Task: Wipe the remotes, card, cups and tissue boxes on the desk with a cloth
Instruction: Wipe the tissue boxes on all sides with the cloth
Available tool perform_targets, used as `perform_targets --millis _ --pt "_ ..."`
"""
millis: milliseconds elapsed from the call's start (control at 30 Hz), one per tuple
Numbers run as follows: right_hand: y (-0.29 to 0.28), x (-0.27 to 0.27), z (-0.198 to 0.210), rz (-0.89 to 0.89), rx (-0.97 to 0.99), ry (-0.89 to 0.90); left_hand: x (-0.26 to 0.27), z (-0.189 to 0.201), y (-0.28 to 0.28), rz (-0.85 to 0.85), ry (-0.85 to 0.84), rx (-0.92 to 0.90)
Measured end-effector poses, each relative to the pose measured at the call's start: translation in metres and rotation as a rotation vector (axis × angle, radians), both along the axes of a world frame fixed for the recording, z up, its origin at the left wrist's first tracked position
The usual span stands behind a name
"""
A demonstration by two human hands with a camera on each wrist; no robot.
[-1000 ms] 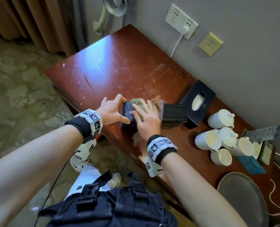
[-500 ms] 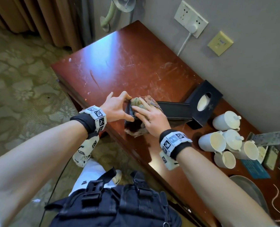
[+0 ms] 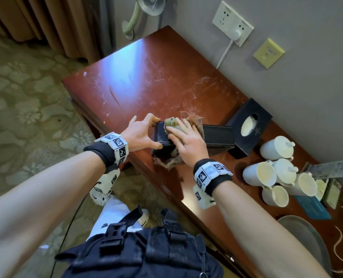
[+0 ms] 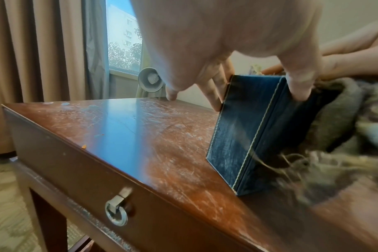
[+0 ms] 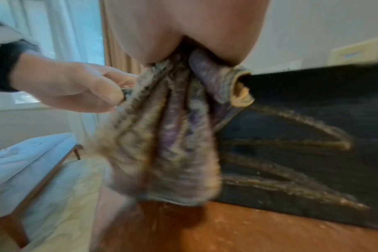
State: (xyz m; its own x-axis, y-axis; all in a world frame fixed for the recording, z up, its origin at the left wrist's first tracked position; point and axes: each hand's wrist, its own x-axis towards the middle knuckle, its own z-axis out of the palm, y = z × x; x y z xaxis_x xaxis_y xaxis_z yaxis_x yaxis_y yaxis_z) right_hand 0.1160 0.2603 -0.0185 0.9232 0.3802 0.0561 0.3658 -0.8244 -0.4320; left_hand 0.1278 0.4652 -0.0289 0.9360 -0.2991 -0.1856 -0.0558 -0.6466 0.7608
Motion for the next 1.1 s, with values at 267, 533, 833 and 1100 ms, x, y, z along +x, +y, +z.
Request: perform_targets --millis 267,533,833,1100 --pt "0.02 -0.013 -0.005 0.035 0.062 0.033 0.003 0.0 0.003 -0.085 -0.056 0.02" --pt "-0.065 -0.005 -0.003 -0.155 0.063 0.02 0.005 -0.004 0.004 -0.067 -0.041 0.035" --pt "-0.077 -0.002 -0.006 -0.531 0.077 -0.036 0.005 -0.003 0.0 -0.053 -0.024 0.049" --pt "-0.028 -0.01 -0.011 -0.222 0.012 -0.134 0.006 -0.005 0.003 -0.07 -0.028 0.058"
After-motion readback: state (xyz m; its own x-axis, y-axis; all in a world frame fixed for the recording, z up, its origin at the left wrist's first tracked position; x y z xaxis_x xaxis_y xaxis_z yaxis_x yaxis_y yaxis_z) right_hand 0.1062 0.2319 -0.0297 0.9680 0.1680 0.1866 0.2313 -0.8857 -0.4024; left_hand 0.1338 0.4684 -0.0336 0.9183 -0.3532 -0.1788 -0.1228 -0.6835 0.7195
